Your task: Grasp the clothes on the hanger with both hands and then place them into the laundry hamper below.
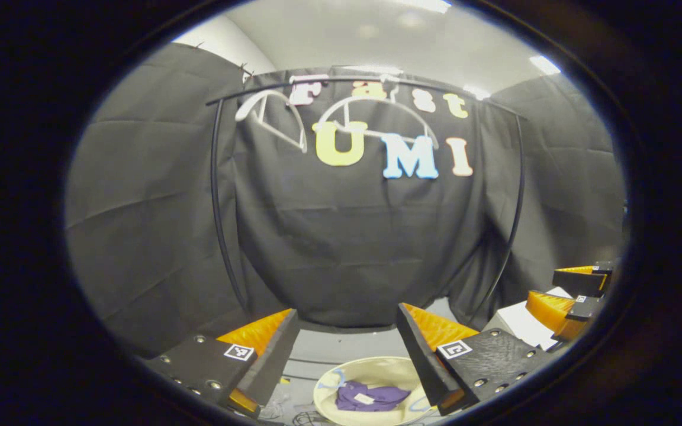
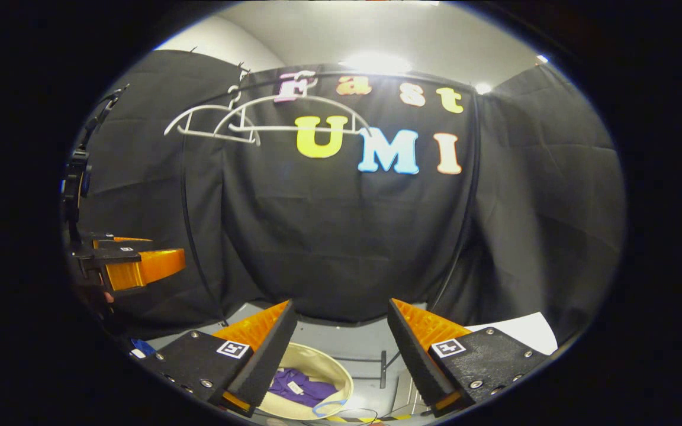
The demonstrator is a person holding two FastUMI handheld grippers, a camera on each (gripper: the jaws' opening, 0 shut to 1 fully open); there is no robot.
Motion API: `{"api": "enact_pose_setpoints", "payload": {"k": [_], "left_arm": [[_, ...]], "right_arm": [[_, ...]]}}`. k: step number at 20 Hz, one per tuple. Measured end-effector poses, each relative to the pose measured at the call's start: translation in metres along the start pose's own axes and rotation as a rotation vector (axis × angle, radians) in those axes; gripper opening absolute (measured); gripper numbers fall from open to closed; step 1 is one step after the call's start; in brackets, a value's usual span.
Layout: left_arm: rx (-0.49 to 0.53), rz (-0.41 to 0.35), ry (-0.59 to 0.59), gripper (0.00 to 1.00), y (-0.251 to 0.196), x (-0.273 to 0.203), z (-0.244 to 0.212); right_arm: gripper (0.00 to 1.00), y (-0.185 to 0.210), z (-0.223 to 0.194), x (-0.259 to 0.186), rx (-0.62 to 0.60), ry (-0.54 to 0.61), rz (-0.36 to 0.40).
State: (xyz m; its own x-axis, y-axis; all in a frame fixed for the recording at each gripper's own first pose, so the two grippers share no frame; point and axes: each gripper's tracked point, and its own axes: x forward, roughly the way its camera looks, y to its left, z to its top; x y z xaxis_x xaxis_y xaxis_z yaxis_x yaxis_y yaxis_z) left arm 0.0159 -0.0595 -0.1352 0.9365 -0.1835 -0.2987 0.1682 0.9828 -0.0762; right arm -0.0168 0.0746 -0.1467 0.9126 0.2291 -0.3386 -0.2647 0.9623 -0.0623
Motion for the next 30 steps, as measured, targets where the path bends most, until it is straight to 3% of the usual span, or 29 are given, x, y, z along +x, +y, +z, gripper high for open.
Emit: {"api": "enact_pose_setpoints", "payload": {"k": [6, 13, 20, 30], "left_arm": [[-0.007, 0.011, -0.151, 1.0, -0.012, -0.049, 0.082], [0.042, 0.079, -0.28, 1.0, 0.016, -0.13, 0.143], [0.076, 0.146, -0.339, 1.0, 0.033, -0.175, 0.135], [0.067, 0.173, -0.384, 0.96, 0.036, -0.194, 0.137]], "right_arm": [[0.96, -0.038, 0.079, -0.046, 0.023, -0.155, -0.038], [0.95, -0.071, 0.141, -0.093, 0.049, -0.3, -0.067], [0.95, -0.099, 0.152, -0.135, 0.012, -0.399, -0.154], [0.96, -0.109, 0.136, -0.146, 0.112, -0.362, -0.188]]}}
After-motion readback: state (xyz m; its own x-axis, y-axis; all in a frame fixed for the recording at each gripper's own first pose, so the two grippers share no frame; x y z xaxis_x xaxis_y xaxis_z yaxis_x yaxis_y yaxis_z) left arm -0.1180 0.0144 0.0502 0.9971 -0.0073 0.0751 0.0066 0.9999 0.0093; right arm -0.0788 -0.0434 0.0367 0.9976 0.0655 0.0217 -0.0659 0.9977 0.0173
